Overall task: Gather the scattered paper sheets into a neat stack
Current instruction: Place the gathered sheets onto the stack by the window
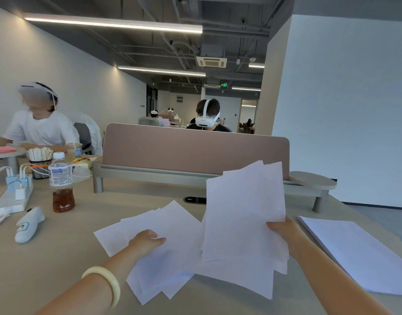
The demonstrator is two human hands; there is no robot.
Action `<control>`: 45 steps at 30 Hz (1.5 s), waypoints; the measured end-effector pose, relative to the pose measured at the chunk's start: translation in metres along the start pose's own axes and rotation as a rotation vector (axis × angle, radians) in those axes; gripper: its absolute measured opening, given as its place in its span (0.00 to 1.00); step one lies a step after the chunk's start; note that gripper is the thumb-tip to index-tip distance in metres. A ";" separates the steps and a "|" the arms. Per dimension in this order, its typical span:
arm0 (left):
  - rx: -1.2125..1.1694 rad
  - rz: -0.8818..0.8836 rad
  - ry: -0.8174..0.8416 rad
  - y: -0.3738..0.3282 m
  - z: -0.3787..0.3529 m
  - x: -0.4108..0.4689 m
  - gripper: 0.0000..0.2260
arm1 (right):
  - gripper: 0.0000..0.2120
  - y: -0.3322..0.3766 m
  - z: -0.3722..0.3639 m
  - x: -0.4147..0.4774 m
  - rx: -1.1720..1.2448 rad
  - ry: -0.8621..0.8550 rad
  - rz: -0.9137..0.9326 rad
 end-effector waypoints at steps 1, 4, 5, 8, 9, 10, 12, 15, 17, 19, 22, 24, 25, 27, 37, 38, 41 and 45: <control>-0.037 -0.010 -0.003 -0.008 0.000 -0.002 0.29 | 0.15 0.006 0.001 -0.003 0.001 -0.003 0.020; -0.066 -0.069 0.061 -0.041 -0.014 -0.014 0.28 | 0.21 0.030 0.011 -0.012 0.025 -0.010 0.103; -0.049 -0.087 0.097 -0.050 -0.021 -0.019 0.28 | 0.23 0.037 0.015 -0.014 0.029 -0.020 0.131; -0.036 -0.115 0.182 -0.074 -0.040 -0.034 0.31 | 0.14 0.057 0.037 -0.013 0.024 -0.084 0.186; -0.059 -0.125 0.193 -0.081 -0.044 -0.037 0.31 | 0.13 0.063 0.045 -0.013 0.024 -0.100 0.202; -0.090 -0.127 0.199 -0.086 -0.046 -0.038 0.32 | 0.14 0.069 0.052 -0.012 0.016 -0.122 0.222; -0.175 -0.128 0.205 -0.097 -0.048 -0.040 0.34 | 0.18 0.081 0.063 -0.013 0.016 -0.146 0.268; -0.320 -0.185 0.174 -0.120 -0.037 -0.045 0.34 | 0.19 0.090 0.070 -0.013 0.047 -0.146 0.289; -0.412 -0.258 0.157 -0.138 -0.026 -0.048 0.38 | 0.19 0.095 0.067 -0.016 0.055 -0.127 0.307; -0.510 -0.310 0.146 -0.151 -0.015 -0.049 0.44 | 0.18 0.096 0.056 -0.021 0.066 -0.093 0.309; -0.612 -0.343 0.167 -0.161 -0.003 -0.051 0.35 | 0.16 0.087 0.028 -0.030 0.081 -0.025 0.296; -0.678 -0.381 0.166 -0.164 0.008 -0.058 0.20 | 0.16 0.081 0.005 -0.037 0.082 0.013 0.301; -0.703 -0.391 0.141 -0.162 0.014 -0.058 0.16 | 0.15 0.078 -0.006 -0.040 0.085 0.037 0.303; -0.773 -0.383 0.055 -0.150 0.031 -0.053 0.12 | 0.12 0.071 -0.028 -0.045 0.092 0.082 0.294; -0.818 -0.428 -0.241 -0.108 0.089 -0.048 0.09 | 0.16 0.061 -0.094 -0.065 0.108 0.245 0.274; -0.822 -0.434 -0.234 -0.107 0.090 -0.049 0.09 | 0.17 0.061 -0.096 -0.066 0.109 0.263 0.268; -0.830 -0.443 -0.165 -0.101 0.081 -0.050 0.15 | 0.21 0.058 -0.103 -0.070 0.109 0.324 0.263; -0.878 -0.372 -0.151 -0.087 0.069 -0.047 0.24 | 0.28 0.052 -0.103 -0.071 0.146 0.307 0.275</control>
Point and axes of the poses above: each hand's wrist, its own x-axis towards the middle knuckle, its own z-axis out of the back of the hand, y = z × x, the point moved 10 cm from there along x, towards the middle knuckle, and after that the axes turned 10 degrees about -y, right-handed, at the moved point
